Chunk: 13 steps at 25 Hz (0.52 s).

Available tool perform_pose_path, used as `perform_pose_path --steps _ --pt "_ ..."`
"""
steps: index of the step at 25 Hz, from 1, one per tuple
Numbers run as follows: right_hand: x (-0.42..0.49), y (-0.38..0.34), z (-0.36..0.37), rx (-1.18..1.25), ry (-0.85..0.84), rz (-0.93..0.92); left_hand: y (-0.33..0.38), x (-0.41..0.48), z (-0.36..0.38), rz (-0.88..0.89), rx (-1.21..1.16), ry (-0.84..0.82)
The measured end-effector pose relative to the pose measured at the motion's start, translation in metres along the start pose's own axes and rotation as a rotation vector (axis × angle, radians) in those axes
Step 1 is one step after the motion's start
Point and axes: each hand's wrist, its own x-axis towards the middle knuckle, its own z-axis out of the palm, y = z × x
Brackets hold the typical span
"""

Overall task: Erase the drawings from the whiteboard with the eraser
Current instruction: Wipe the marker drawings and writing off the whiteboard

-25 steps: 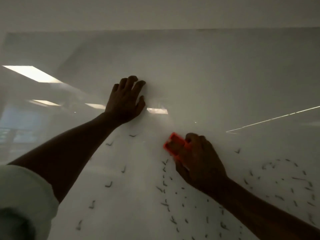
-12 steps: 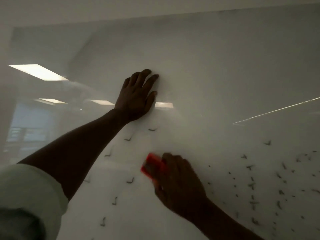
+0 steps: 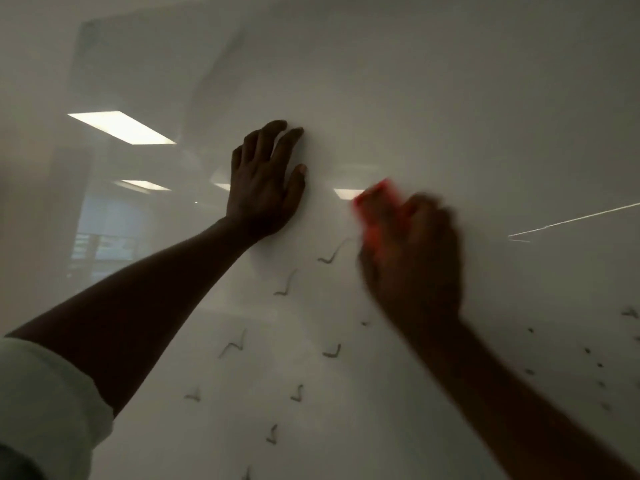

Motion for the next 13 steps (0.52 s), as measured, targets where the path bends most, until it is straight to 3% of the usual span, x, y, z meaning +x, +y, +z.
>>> perform_pose_path --steps 3,5,8,11,13 --pt "-0.091 -0.058 0.002 0.104 -0.276 -0.587 -0.002 -0.001 0.000 0.004 -0.020 0.003" --pt "-0.068 -0.045 -0.002 0.115 -0.291 -0.746 -0.001 -0.002 -0.001 0.001 -0.025 -0.005" --pt "0.028 -0.005 -0.003 0.023 -0.006 -0.403 -0.001 -0.003 -0.002 0.001 -0.038 0.010" --pt "0.063 0.007 0.002 -0.100 0.096 0.021 0.002 -0.004 -0.002 -0.012 -0.046 0.017" --pt "0.011 -0.030 0.013 -0.028 0.013 -0.012 0.002 -0.007 -0.004 -0.020 -0.045 0.006"
